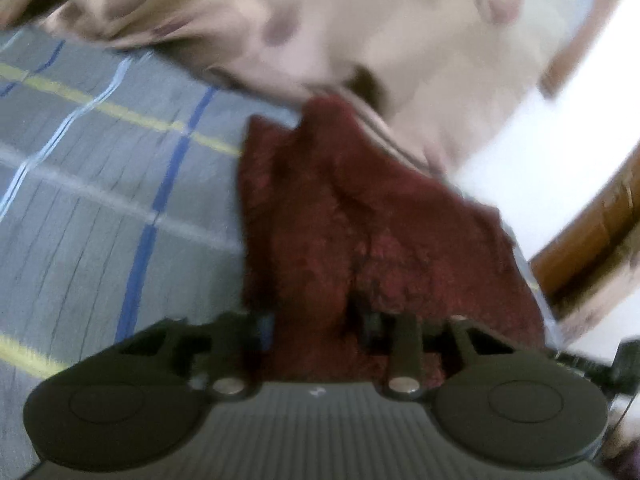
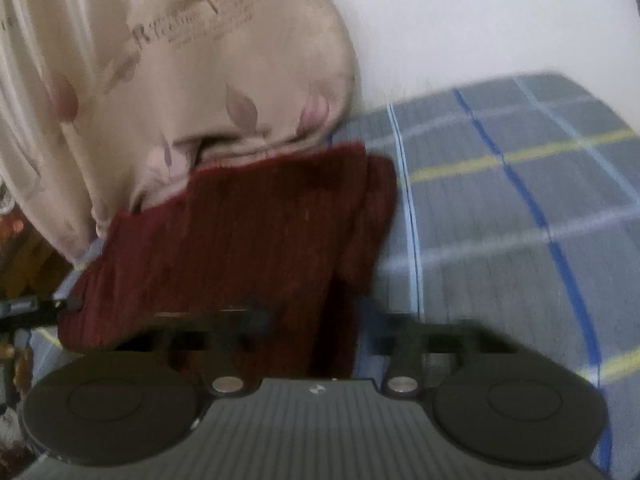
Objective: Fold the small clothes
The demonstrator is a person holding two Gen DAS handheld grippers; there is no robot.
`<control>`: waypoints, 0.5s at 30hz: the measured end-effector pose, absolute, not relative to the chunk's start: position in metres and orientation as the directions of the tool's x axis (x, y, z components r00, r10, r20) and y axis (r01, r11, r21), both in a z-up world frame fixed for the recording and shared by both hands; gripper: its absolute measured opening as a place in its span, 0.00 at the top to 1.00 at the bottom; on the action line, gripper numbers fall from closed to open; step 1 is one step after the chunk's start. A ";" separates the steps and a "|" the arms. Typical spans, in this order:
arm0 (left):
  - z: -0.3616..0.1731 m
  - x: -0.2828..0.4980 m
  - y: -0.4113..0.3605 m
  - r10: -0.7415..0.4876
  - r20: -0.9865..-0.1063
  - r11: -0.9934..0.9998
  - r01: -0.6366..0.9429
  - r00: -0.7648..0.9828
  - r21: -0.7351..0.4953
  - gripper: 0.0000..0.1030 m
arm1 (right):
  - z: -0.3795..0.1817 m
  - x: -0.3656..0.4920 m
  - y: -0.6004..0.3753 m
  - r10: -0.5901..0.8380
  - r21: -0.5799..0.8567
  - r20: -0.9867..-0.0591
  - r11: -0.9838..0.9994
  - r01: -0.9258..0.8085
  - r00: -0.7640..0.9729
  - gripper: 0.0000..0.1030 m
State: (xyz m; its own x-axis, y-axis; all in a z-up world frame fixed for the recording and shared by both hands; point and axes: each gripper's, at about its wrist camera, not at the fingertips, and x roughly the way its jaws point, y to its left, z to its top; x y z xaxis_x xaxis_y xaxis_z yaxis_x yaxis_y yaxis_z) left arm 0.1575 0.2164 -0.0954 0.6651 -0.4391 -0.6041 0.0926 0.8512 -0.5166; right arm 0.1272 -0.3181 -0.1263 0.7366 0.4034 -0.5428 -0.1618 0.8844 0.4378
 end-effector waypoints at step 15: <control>-0.031 0.131 0.216 -0.371 -0.501 0.888 0.141 0.782 -0.437 0.21 | -0.113 0.104 -0.319 0.268 0.353 -0.553 0.933 -0.069 0.789 0.58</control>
